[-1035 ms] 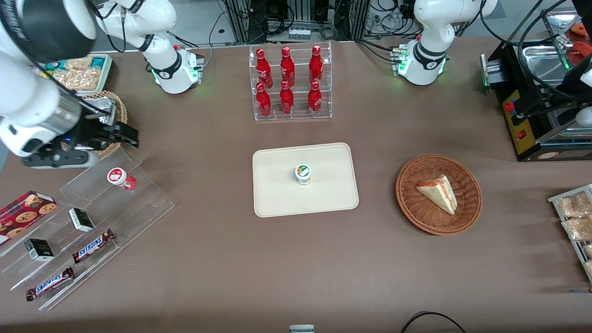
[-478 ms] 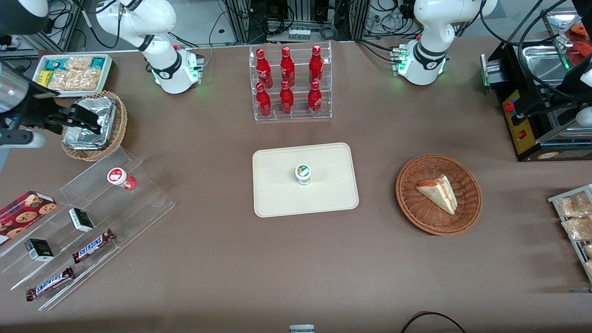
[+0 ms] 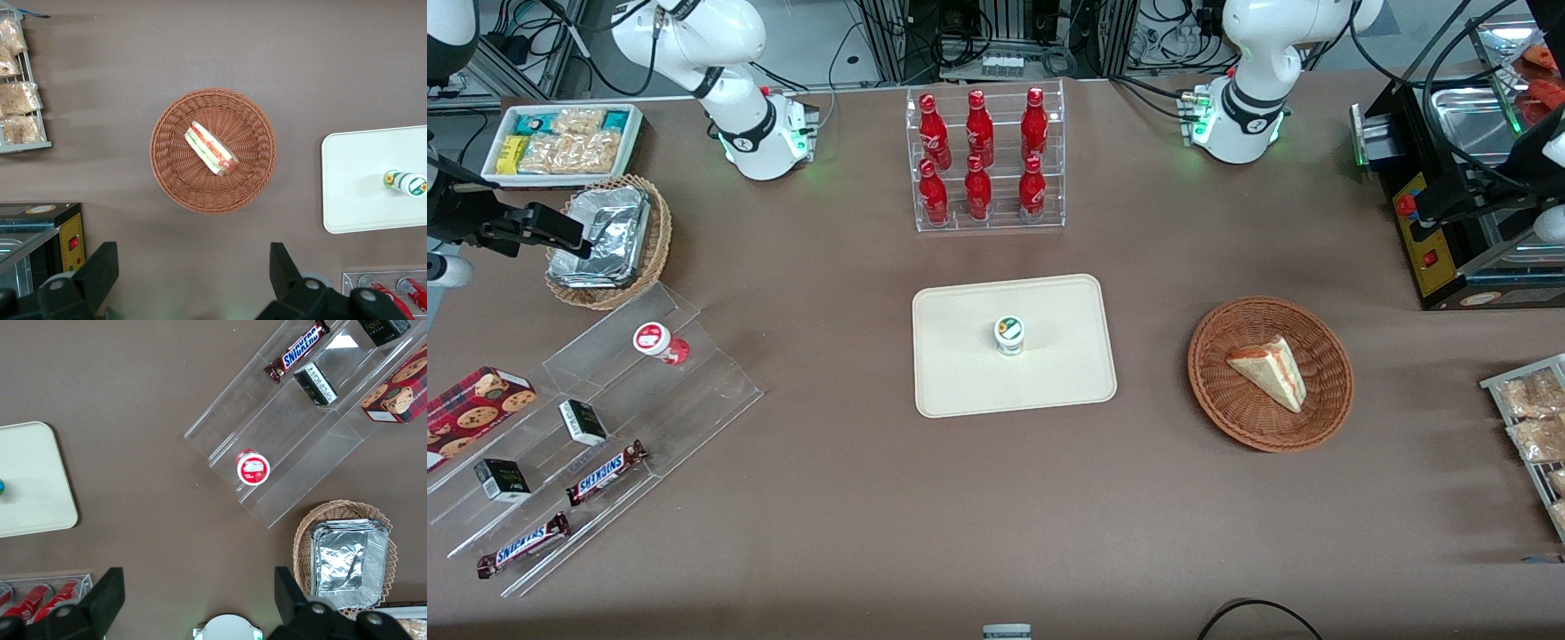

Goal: Place green gum on tray

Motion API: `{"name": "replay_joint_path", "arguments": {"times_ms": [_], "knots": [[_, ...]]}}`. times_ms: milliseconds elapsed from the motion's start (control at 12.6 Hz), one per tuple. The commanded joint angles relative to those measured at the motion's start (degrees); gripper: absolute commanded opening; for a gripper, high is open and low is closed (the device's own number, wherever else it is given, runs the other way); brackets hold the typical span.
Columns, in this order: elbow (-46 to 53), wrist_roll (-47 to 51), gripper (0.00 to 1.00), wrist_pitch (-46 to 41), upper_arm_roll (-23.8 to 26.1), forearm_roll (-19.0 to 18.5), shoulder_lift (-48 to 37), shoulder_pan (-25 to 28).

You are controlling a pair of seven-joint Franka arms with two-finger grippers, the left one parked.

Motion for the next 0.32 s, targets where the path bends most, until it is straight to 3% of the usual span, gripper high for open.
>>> {"name": "replay_joint_path", "arguments": {"times_ms": [0, 239], "knots": [[-0.4, -0.2, 1.00, 1.0, -1.9, -0.6, 0.2, 1.4], [0.1, 0.1, 1.00, 1.5, -1.9, -0.5, 0.7, 1.4]]}}
